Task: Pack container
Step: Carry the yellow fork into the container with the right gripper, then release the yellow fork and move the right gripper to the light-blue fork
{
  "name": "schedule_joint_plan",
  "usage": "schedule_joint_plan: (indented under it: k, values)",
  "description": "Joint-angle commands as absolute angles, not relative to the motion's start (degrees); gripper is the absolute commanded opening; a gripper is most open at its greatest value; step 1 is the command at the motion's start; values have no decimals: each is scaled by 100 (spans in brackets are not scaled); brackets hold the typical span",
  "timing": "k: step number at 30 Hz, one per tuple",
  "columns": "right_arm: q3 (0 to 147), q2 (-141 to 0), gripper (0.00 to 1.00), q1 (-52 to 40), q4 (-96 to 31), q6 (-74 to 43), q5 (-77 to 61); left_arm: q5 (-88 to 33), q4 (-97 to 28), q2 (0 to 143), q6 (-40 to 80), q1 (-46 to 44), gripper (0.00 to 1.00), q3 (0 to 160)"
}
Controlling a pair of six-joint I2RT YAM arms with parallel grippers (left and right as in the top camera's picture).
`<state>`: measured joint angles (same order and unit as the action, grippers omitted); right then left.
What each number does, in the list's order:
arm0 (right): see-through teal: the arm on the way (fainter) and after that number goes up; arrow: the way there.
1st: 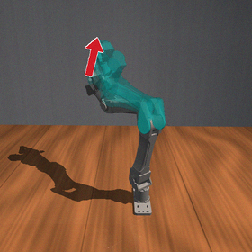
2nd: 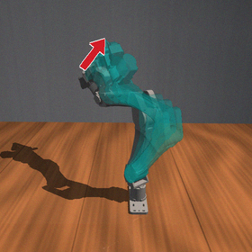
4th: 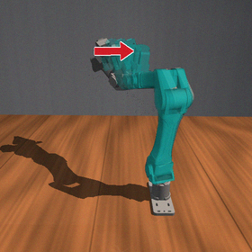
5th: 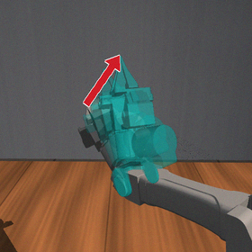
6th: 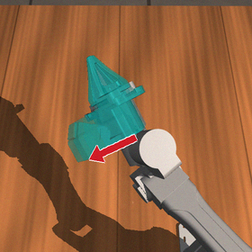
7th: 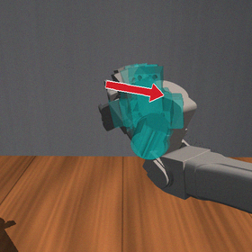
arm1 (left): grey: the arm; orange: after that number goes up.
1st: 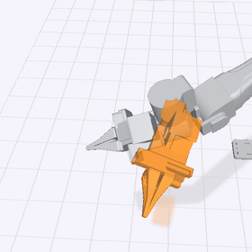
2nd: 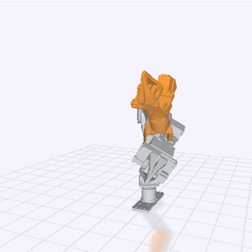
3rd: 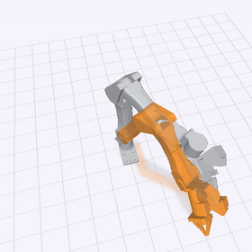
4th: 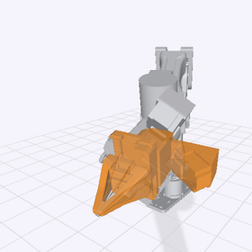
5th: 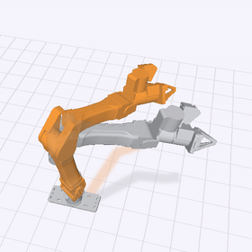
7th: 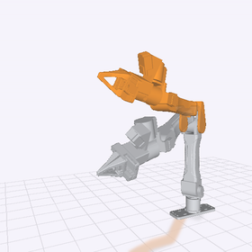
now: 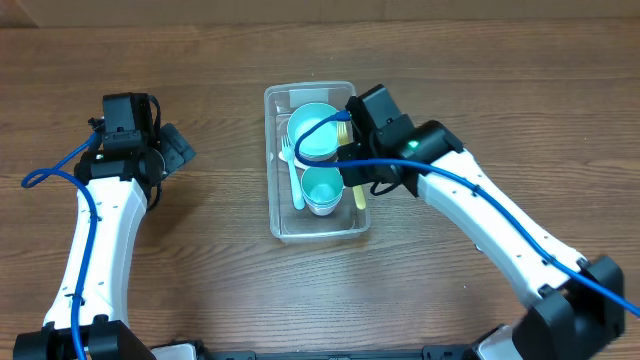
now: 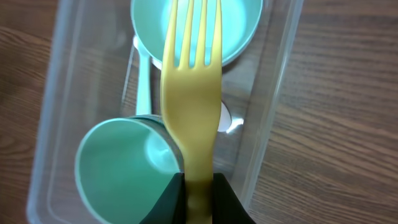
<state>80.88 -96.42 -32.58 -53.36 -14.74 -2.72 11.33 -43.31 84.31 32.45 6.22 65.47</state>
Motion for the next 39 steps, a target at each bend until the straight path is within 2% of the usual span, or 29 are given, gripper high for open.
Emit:
schedule_joint_plan:
  k: [1,3,4,5,6,7,9,15,19,27,31,32,34,39]
  values:
    - [8084,-9922,4,-3262,-5253,-1507,-266,1131,-4327,8305,3129,637,100,6663]
    - [8084,-9979,5,-3262,-5253,-1505,-266,1131,-4324,8305,3127,637,100,6663]
    - [8084,-9979,10,-3262,-5253,-1505,-266,1131,-4327,8305,3127,637,100,6663]
    - [8086,-9977,16,-3262,-5251,-1503,-266,1131,-4327,8305,3127,637,100,6663]
    - [8086,-9977,30,-3262,-5258,-1503,-266,1131,-4324,8305,3127,637,100,6663]
    - [8086,-9977,40,-3249,-5277,-1503,-266,1131,-4327,8305,3127,637,100,6663]
    - [8108,-9966,45,-3245,-5312,-1500,-244,1131,-4327,8305,3127,637,100,6663]
    - [8558,-9631,49,-3238,-5765,-1507,301,1131,-4324,8305,3127,637,100,6663]
    - [8792,-9107,50,-3050,-6340,-1789,1153,1131,-4327,8305,3127,637,100,6663]
    - [8700,-8589,51,-1127,-7437,-1828,1107,1131,-4327,8305,3127,637,100,6663]
    - [8128,-8604,52,-189,-7172,-1820,1037,1131,-4327,8305,3129,637,100,6663]
    - [7758,-8604,56,78,-6921,-1743,980,1131,-4324,8305,3129,637,100,6663]
    - [7295,-8604,60,292,-6595,-1625,980,1131,-4327,8305,3127,637,100,6663]
    - [5850,-8604,60,554,-5330,-1140,985,1131,-4327,8305,3127,637,100,6663]
